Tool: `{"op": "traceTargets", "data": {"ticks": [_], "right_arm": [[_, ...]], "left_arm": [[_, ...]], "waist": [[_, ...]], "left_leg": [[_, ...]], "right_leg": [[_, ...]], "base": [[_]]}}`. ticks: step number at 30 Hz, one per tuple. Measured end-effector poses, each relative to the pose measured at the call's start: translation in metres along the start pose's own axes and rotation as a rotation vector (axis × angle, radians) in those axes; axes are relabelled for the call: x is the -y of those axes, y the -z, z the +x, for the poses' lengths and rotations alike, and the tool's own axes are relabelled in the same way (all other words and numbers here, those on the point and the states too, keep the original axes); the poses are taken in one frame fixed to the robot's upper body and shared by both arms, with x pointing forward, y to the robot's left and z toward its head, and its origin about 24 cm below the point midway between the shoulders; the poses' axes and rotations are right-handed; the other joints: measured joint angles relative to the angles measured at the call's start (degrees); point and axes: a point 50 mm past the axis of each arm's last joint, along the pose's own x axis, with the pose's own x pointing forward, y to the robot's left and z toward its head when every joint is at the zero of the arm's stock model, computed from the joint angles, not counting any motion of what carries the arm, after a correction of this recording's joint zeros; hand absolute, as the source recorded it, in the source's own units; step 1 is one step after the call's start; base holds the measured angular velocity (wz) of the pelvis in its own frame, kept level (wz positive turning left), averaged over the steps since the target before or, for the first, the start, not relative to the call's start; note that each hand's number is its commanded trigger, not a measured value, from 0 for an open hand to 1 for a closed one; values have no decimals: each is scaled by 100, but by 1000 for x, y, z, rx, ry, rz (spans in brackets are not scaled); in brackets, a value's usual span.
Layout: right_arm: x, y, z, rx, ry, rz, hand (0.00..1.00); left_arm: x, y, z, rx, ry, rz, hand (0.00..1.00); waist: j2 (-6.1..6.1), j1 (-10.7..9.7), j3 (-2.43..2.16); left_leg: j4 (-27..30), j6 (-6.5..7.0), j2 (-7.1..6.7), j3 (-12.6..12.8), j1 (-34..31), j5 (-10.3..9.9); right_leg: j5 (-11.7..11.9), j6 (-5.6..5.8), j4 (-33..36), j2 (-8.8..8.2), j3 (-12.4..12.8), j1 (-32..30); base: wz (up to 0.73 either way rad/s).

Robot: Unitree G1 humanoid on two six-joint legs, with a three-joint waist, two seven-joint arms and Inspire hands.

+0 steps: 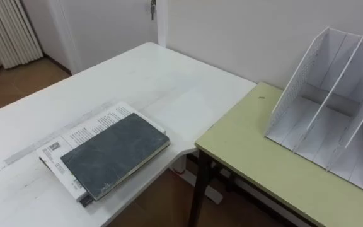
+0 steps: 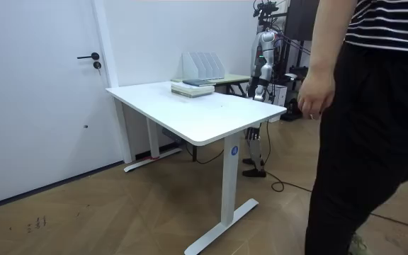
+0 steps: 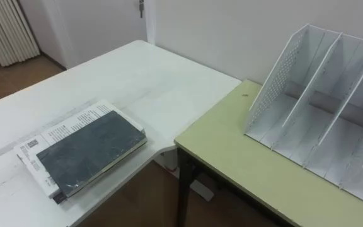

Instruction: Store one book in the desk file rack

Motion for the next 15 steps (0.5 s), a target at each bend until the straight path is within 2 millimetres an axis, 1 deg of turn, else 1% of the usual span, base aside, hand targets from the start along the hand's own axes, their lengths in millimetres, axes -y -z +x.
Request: {"op": "traceTargets", "data": {"ticks": [8, 10, 15], "right_arm": [[0, -1, 0, -10, 0, -29, 0], [0, -2, 0, -9, 0, -41, 0], [0, -3, 0, -2, 2, -36, 0]], "left_arm": [[0, 0, 0, -3, 31, 3, 0], [1, 1, 0, -5, 40, 4, 0], [2, 4, 0, -12, 45, 12, 0]], "waist": [[-7, 5, 6], [-9, 10, 7], [-17, -3, 8]], "left_leg": [[-1, -1, -6, 41, 1, -9], [-4, 0, -4, 59, 5, -11], [-14, 3, -6, 62, 6, -13]], "right_leg": [[-10, 4, -4, 11, 60, -2], [-15, -2, -2, 18, 137, -8], [-18, -4, -1, 24, 196, -9]], "base": [[0], [-2], [0]]}}
